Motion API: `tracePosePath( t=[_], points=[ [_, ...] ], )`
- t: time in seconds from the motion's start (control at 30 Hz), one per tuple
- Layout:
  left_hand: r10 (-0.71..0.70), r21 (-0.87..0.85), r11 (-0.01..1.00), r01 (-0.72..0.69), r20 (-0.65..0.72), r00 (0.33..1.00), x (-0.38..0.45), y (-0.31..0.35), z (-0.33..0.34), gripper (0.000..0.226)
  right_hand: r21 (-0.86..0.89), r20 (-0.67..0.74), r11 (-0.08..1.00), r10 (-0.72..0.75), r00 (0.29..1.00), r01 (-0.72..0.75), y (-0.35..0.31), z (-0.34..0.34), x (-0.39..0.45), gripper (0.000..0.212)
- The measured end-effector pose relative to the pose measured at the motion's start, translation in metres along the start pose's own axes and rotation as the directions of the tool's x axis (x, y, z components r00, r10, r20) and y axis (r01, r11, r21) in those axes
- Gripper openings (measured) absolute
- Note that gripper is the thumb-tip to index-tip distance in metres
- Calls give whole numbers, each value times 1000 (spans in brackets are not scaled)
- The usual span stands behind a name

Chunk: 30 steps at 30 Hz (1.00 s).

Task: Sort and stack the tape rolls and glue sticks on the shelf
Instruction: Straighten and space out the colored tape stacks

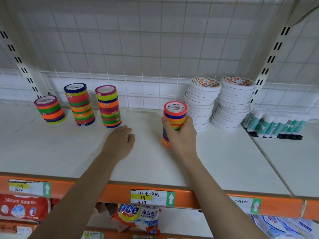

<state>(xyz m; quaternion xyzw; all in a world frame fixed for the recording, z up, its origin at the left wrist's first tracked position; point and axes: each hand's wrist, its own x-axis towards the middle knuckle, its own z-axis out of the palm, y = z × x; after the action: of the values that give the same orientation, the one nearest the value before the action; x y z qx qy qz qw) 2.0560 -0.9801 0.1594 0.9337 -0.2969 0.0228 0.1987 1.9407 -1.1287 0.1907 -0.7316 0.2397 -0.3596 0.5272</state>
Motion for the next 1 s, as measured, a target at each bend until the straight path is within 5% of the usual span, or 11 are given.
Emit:
tracePosePath(
  t=[1.0],
  points=[
    [-12, 8, 1000, 12, -7, 1000, 0, 3, -1, 42, 20, 105, 994, -110, 988, 109, 9, -8, 3, 54]
  ],
)
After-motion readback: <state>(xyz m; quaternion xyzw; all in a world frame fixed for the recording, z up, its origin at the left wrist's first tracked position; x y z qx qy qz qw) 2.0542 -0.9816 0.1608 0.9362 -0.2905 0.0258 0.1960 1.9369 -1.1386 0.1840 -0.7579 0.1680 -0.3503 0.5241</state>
